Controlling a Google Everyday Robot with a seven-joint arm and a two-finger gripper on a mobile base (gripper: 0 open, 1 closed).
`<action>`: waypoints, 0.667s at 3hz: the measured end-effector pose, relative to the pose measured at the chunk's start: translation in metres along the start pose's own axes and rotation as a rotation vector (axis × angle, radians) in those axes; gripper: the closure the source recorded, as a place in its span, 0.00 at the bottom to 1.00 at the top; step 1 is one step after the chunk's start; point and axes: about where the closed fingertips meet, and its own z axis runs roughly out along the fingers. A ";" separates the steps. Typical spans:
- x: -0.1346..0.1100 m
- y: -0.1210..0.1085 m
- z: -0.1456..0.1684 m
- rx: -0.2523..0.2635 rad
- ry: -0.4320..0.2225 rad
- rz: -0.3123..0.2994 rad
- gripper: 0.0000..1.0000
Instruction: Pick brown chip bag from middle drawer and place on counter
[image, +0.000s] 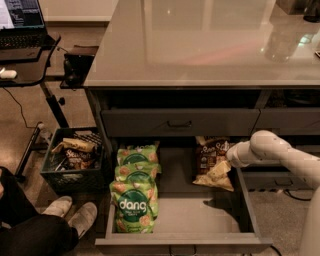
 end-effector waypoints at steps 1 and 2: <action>0.003 -0.006 0.022 -0.003 -0.044 -0.001 0.00; 0.002 -0.010 0.037 0.000 -0.095 -0.019 0.00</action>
Offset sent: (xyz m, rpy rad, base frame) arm 0.0322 0.0065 -0.0403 0.0957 -0.1286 0.0348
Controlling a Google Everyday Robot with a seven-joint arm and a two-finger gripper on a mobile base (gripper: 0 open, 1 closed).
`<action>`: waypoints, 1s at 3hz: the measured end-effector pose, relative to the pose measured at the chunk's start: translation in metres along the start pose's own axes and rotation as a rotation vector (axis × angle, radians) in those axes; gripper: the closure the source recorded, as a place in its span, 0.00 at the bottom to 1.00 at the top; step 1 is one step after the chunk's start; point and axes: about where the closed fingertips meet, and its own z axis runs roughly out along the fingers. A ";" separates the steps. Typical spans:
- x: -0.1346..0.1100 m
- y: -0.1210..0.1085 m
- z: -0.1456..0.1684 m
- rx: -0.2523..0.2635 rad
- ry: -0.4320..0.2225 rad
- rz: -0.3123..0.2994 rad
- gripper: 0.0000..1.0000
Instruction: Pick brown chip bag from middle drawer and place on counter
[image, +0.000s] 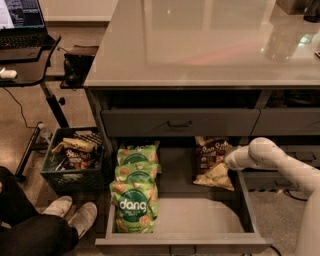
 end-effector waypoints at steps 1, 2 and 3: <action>-0.001 -0.003 0.010 0.005 -0.031 -0.015 0.00; -0.007 0.001 0.021 -0.003 -0.044 -0.039 0.00; -0.010 0.014 0.044 -0.041 -0.036 -0.060 0.00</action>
Offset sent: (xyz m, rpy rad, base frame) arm 0.0205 0.0235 -0.0140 0.0168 -0.0685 0.0576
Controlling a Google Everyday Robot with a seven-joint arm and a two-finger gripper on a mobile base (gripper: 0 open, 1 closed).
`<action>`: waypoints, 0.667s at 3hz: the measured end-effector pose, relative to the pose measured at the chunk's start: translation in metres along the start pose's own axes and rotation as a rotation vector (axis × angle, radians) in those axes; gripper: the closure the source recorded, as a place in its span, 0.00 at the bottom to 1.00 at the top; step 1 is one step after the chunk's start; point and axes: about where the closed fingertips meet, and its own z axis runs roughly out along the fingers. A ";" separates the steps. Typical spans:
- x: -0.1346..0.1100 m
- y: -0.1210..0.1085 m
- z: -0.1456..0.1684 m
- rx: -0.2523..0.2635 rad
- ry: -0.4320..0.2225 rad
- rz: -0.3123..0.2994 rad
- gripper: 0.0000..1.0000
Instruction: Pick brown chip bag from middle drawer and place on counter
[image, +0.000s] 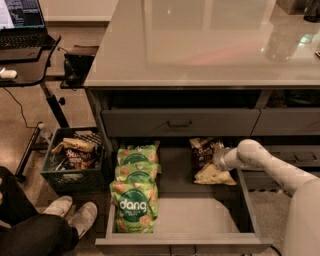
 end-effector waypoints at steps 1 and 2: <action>0.000 0.000 0.000 0.000 0.000 0.000 0.00; 0.000 0.000 0.000 0.000 0.000 0.000 0.19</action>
Offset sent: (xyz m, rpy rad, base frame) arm 0.0000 0.0000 0.0000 0.0000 0.0001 0.0001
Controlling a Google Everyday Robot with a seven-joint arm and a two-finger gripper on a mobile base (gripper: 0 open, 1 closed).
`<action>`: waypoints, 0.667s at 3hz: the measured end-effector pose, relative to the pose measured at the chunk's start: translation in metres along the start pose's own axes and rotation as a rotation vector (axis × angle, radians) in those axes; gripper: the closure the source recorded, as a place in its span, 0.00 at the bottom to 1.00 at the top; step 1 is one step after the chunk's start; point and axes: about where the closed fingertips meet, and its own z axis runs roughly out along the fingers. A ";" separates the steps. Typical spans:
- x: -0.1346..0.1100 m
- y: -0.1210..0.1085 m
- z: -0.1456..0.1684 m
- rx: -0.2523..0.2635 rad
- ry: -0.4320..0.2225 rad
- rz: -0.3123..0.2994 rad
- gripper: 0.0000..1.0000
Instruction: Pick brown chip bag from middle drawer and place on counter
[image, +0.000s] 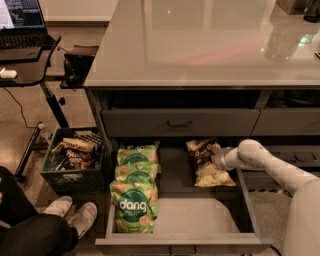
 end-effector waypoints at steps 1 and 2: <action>0.000 0.000 0.000 0.000 0.000 0.000 0.42; 0.000 0.000 0.000 0.000 0.000 0.000 0.66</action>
Offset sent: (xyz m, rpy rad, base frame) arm 0.0000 0.0000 0.0000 0.0000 0.0000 0.0000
